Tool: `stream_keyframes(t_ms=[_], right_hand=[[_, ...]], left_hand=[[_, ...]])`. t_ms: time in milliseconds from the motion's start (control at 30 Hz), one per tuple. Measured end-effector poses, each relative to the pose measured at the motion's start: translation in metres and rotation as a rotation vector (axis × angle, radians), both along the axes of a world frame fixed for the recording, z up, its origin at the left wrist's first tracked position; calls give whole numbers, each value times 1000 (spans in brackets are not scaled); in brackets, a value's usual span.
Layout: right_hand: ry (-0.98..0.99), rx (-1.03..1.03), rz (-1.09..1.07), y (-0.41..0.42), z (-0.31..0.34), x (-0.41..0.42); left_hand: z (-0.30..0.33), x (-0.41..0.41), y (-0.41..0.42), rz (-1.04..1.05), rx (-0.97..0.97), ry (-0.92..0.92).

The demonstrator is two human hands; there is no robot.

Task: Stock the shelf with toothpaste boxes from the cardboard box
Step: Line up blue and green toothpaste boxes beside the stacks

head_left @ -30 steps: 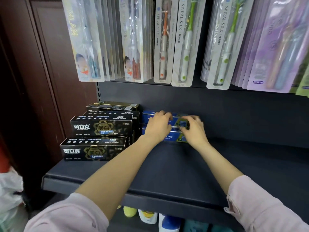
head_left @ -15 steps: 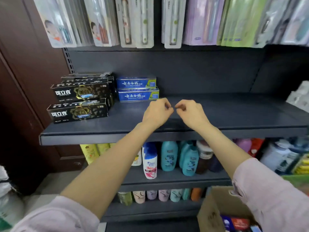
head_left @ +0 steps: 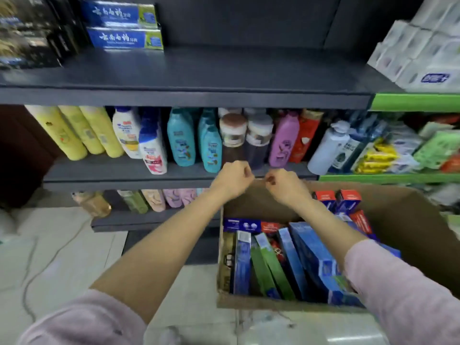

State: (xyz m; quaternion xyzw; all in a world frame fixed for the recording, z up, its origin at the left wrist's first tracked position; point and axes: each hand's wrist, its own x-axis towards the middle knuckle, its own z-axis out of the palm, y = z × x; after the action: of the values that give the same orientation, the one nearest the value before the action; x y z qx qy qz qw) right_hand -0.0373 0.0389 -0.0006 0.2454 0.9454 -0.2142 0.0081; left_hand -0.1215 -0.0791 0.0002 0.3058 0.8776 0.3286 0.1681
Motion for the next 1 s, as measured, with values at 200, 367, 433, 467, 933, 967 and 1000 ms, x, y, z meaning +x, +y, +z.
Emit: stream_keyframes(t_ms=[200, 367, 433, 467, 933, 967, 1000], right_hand=[[-233, -126, 36, 32, -82, 39], [-397, -238, 34, 31, -139, 44], [-482, -336, 34, 30, -163, 43], [-509, -383, 28, 29, -172, 43], [-204, -547, -155, 36, -179, 38], [-145, -541, -169, 36, -167, 37], [-92, -554, -185, 36, -155, 36]], left_hand=[[-72, 43, 28, 86, -299, -150], [-121, 55, 33, 122, -550, -311], [-134, 60, 33, 101, -625, -378], [-144, 60, 35, 89, -642, -406], [-156, 71, 38, 336, -389, -550], [-147, 70, 40, 357, -346, -517], [-139, 68, 41, 382, -282, -509]])
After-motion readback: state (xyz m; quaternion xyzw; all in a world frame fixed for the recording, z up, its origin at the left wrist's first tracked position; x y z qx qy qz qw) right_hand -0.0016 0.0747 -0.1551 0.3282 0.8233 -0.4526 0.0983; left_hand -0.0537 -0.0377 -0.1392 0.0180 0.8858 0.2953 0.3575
